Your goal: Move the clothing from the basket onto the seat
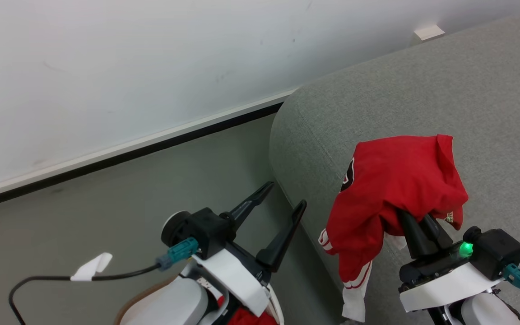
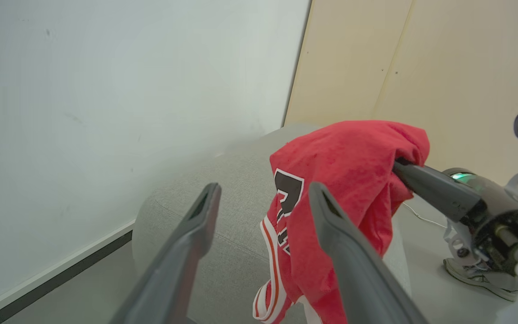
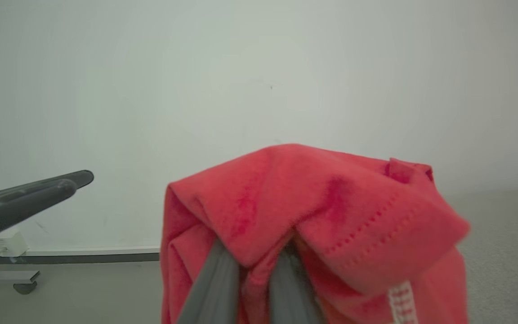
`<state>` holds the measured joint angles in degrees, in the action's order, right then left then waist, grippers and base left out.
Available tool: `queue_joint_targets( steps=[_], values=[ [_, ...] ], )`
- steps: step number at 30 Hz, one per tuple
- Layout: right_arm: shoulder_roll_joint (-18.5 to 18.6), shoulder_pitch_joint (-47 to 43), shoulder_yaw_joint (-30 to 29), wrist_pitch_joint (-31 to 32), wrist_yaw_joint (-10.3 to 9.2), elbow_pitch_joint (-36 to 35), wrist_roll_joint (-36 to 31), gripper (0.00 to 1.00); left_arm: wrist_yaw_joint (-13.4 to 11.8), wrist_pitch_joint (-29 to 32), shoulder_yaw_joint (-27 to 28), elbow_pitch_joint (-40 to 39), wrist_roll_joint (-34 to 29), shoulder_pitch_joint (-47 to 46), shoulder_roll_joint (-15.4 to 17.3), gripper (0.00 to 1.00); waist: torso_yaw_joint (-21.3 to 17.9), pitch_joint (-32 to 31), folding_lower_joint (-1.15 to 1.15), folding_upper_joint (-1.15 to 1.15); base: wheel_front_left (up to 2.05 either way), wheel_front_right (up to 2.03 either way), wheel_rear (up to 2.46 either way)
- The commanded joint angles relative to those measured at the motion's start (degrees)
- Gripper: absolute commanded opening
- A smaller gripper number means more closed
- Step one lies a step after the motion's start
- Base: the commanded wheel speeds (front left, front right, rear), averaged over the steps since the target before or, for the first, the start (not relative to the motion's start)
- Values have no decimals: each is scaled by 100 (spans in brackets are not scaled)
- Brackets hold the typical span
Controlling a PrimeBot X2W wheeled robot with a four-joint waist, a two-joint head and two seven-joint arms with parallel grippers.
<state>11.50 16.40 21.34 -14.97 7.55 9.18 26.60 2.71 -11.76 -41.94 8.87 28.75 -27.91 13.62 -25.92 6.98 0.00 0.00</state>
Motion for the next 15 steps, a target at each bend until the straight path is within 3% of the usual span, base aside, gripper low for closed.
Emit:
queue_joint_targets(
  steps=[1,7,15],
  values=[
    [26,-17,-48,-21,-12,-47,-68,0,-14,-29,-7,-3,-67,-19,44,100,-24,40,0,0,0,0,0],
    [4,158,-201,-21,-12,-107,-97,0,-7,40,-60,-108,-185,-157,123,100,-2,240,0,0,0,0,0],
    [166,1036,-703,-21,-12,75,-210,0,70,270,-217,-379,-402,-500,298,100,306,976,0,0,0,0,0]
  ],
)
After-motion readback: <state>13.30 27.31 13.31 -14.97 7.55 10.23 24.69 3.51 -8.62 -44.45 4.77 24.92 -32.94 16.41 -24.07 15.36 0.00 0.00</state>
